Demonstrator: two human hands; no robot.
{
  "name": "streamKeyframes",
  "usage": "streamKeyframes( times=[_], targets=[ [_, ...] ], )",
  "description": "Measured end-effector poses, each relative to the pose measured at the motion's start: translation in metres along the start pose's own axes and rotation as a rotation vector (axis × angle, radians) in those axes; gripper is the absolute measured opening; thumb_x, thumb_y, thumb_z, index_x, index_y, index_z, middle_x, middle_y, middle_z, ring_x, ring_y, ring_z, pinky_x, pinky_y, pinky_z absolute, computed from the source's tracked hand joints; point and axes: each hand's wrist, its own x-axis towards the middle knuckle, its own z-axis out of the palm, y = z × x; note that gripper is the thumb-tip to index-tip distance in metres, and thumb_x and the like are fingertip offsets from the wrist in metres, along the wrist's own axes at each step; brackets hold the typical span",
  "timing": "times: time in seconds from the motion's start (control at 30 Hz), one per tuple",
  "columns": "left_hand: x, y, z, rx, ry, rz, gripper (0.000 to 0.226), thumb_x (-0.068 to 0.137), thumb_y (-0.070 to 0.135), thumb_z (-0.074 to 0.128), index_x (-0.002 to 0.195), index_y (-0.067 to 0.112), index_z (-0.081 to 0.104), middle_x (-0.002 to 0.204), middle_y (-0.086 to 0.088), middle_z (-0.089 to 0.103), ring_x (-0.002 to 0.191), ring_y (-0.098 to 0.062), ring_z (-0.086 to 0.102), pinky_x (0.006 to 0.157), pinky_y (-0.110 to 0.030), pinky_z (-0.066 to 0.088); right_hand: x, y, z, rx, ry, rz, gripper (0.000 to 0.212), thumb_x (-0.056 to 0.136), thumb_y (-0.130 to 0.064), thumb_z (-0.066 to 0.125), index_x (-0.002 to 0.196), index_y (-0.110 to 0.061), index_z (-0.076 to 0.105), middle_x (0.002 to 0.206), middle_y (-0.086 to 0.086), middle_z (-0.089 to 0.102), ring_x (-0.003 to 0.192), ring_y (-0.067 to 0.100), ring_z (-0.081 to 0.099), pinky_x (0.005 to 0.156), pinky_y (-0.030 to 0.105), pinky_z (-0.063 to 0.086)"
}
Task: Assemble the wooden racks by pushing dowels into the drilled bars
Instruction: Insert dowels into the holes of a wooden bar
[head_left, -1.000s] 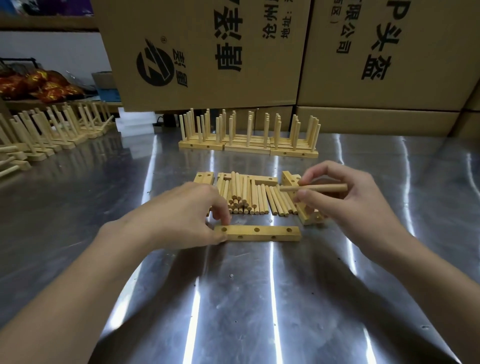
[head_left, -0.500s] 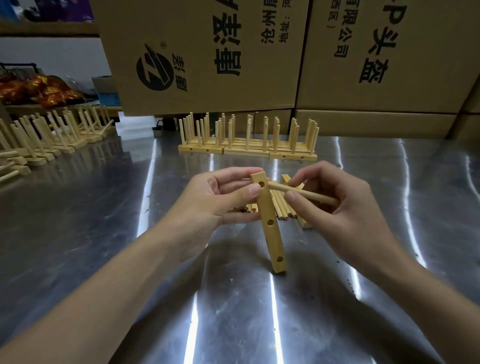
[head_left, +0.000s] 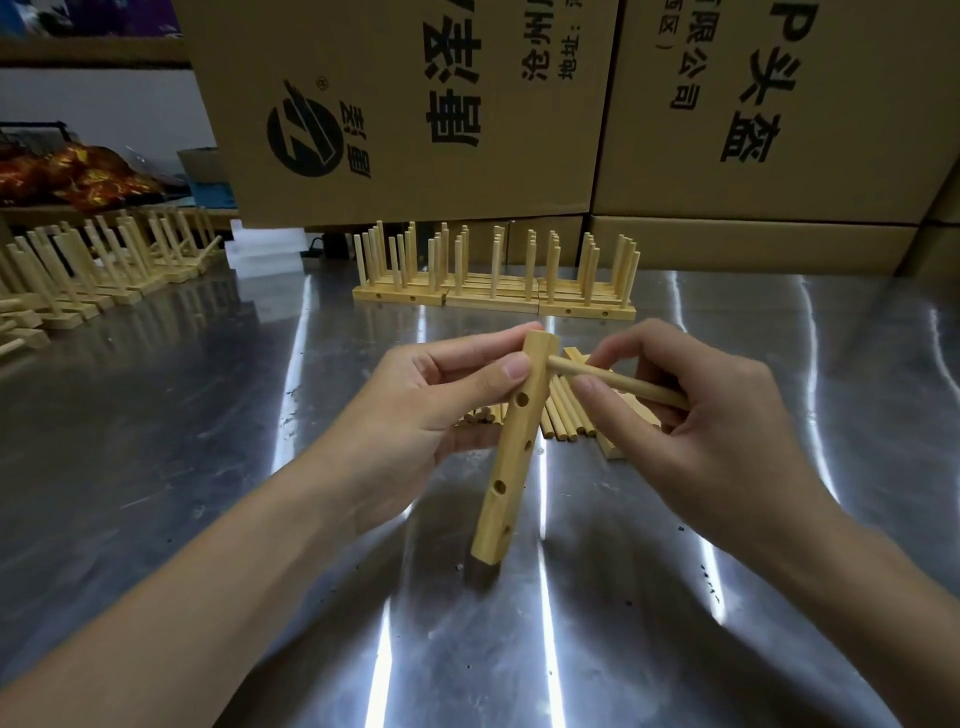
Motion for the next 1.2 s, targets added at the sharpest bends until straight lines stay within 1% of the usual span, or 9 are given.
streamKeyframes(
  times=[0.13,0.3,0.5,0.63,0.77,0.9,1.03,1.1,1.2],
  targets=[
    [-0.002,0.004,0.005,0.032,0.041,0.016,0.041,0.088,0.029,0.076,0.128,0.02,0.078,0.113,-0.01,0.08,0.101,-0.019,0.077,0.08,-0.031,0.062,0.001,0.0,-0.001,-0.044,-0.029,-0.043,0.021,0.101,-0.039,0.068,0.093,-0.023,0.078,0.061,-0.019,0.056,0.058,0.006,0.055,0.054,0.011,0.032],
    [-0.006,0.013,0.013,0.107,0.075,0.074,0.04,0.089,0.022,0.073,0.127,0.013,0.077,0.11,-0.009,0.081,0.093,-0.025,0.078,0.072,-0.039,0.066,-0.002,-0.002,0.0,0.06,-0.039,-0.027,0.024,0.102,-0.038,0.066,0.092,-0.021,0.08,0.06,-0.004,0.057,0.052,0.009,0.046,0.052,0.02,0.034],
    [-0.011,0.017,0.018,0.193,0.092,0.132,0.038,0.094,0.021,0.07,0.131,0.016,0.075,0.111,-0.008,0.079,0.1,-0.035,0.074,0.06,-0.039,0.066,0.002,-0.004,0.001,0.667,-0.218,0.477,0.036,0.091,-0.047,0.071,0.079,-0.014,0.077,0.056,-0.004,0.023,0.053,0.018,0.017,0.047,0.025,0.021],
    [-0.011,0.013,0.023,0.14,0.004,0.086,0.046,0.101,0.03,0.062,0.146,0.032,0.064,0.117,-0.009,0.076,0.087,-0.03,0.075,0.053,-0.038,0.063,0.002,-0.004,0.0,0.422,-0.141,0.318,0.029,0.099,-0.047,0.066,0.086,-0.025,0.081,0.052,-0.008,0.04,0.049,0.012,0.033,0.05,0.024,0.03],
    [-0.011,0.002,0.026,0.296,0.031,0.115,0.044,0.104,0.036,0.06,0.147,0.046,0.06,0.101,0.002,0.072,0.059,-0.016,0.058,0.04,-0.025,0.044,-0.001,0.002,0.002,-0.04,-0.07,0.149,0.037,0.106,-0.046,0.059,0.083,-0.022,0.076,0.057,0.003,0.054,0.054,0.018,0.046,0.052,0.031,0.035],
    [-0.011,-0.003,0.029,0.277,0.065,0.108,0.042,0.106,0.036,0.056,0.146,0.047,0.06,0.095,0.003,0.068,0.055,-0.011,0.047,0.04,-0.023,0.034,-0.002,-0.004,0.013,-0.042,-0.024,0.178,0.043,0.11,-0.044,0.05,0.079,-0.02,0.068,0.058,-0.01,0.055,0.058,0.013,0.053,0.054,0.022,0.036],
    [-0.014,-0.001,0.031,0.274,0.038,0.132,0.043,0.109,0.033,0.054,0.149,0.046,0.057,0.098,0.001,0.067,0.055,-0.011,0.044,0.04,-0.023,0.035,-0.001,-0.004,0.011,-0.016,0.004,0.173,0.045,0.111,-0.036,0.054,0.07,-0.022,0.066,0.047,-0.013,0.04,0.046,0.008,0.041,0.05,0.015,0.028],
    [-0.015,0.0,0.032,0.274,0.03,0.146,0.044,0.108,0.034,0.055,0.15,0.046,0.057,0.097,0.0,0.066,0.054,-0.011,0.042,0.04,-0.024,0.034,0.0,-0.003,0.009,0.213,-0.062,0.313,0.049,0.11,-0.04,0.055,0.068,-0.016,0.065,0.049,-0.01,0.032,0.044,0.007,0.028,0.047,0.021,0.026],
    [-0.016,-0.001,0.033,0.289,0.029,0.163,0.045,0.107,0.033,0.056,0.151,0.045,0.056,0.094,0.0,0.066,0.051,-0.011,0.04,0.041,-0.022,0.035,0.006,-0.007,0.003,0.883,-0.251,0.726,0.047,0.106,-0.044,0.057,0.069,-0.016,0.063,0.056,-0.006,0.022,0.043,0.008,0.018,0.038,0.018,0.021]
  ],
)
